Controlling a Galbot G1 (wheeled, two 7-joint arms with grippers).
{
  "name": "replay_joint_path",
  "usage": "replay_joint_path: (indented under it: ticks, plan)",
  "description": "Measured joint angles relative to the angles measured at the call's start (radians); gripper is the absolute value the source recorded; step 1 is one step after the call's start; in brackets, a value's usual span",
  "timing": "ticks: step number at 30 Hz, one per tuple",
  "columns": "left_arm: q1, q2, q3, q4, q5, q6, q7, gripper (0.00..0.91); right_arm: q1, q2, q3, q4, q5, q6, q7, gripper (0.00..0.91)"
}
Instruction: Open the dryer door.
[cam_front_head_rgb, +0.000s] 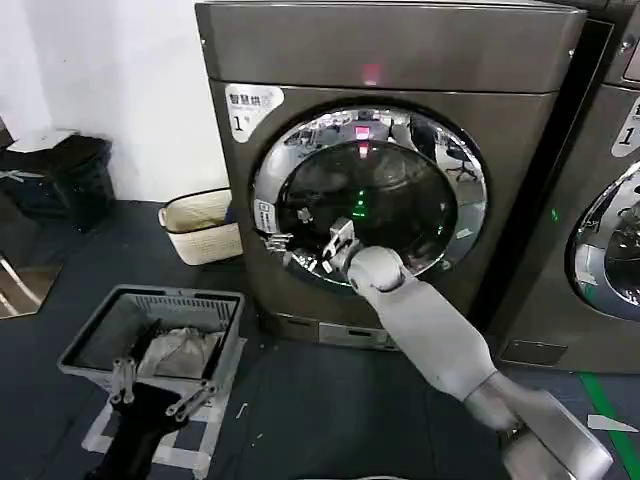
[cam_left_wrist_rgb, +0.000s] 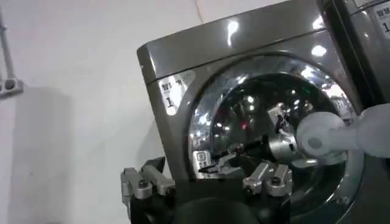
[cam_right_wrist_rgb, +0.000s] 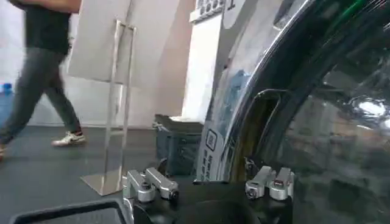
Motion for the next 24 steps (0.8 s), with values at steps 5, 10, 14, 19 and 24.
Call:
replay_joint_path:
  ticks: [5,10,14,19,24]
  plan:
    - [-0.002,0.001,0.001,0.003,-0.001,0.000,0.001,0.907,-0.003,-0.021,-0.009,0.019,0.041,0.002,-0.081,0.907]
    - [-0.007,0.005,-0.001,0.007,-0.006,0.001,0.001,0.907,-0.016,-0.057,-0.018,0.057,0.081,0.000,-0.168,0.907]
    - [-0.015,0.008,-0.010,0.013,-0.015,0.006,0.003,0.907,-0.026,-0.092,-0.018,0.101,0.132,-0.011,-0.234,0.907]
    - [-0.027,0.020,-0.024,0.027,-0.031,0.010,0.008,0.907,-0.040,-0.151,-0.020,0.160,0.179,-0.037,-0.333,0.907]
    - [-0.050,0.040,-0.040,0.043,-0.066,0.026,0.024,0.907,-0.062,-0.215,-0.010,0.230,0.199,-0.046,-0.431,0.907]
